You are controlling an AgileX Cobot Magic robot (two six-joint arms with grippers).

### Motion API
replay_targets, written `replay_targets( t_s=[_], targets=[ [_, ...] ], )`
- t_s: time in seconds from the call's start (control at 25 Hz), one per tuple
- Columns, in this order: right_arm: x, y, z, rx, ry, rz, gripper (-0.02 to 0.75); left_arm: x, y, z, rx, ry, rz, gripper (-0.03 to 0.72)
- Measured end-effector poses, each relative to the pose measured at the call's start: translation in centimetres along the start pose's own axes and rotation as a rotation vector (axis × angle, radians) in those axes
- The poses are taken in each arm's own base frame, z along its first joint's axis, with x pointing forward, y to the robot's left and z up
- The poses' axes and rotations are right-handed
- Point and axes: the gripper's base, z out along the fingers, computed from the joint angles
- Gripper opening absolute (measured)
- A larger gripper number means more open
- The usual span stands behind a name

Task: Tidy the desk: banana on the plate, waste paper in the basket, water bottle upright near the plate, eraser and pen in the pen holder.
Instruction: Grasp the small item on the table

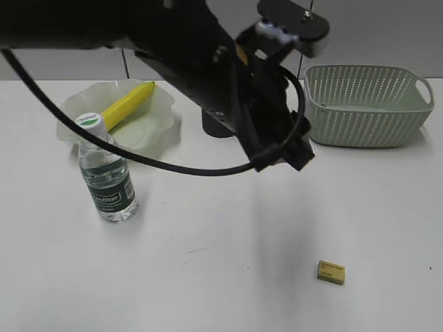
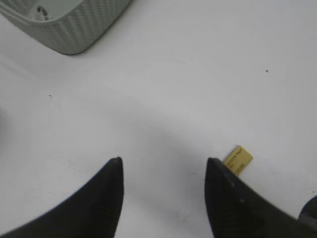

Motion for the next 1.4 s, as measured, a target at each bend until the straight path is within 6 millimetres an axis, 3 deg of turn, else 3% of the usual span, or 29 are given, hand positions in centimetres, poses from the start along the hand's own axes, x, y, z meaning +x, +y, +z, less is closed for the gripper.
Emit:
replay_targets(
  t_s=[0.32,0.52,0.72,1.08,1.4],
  targets=[
    [0.0,0.0,0.0,0.0,-0.001,0.0,0.457,-0.2,-3.5,4.8,0.102,0.119,0.215,0.405],
    [0.0,0.0,0.0,0.0,-0.001,0.0,0.457,0.9,-5.9,7.2,0.157,0.17,0.371,0.449],
    [0.0,0.0,0.0,0.0,-0.002,0.0,0.457,1.9,-7.3,9.2,0.178,0.201,0.417,0.474],
    [0.0,0.0,0.0,0.0,-0.002,0.0,0.457,2.2,-8.1,11.7,0.187,0.207,0.434,0.477],
    [0.0,0.0,0.0,0.0,-0.002,0.0,0.456,3.8,-8.2,13.9,0.198,0.258,0.431,0.477]
  ],
)
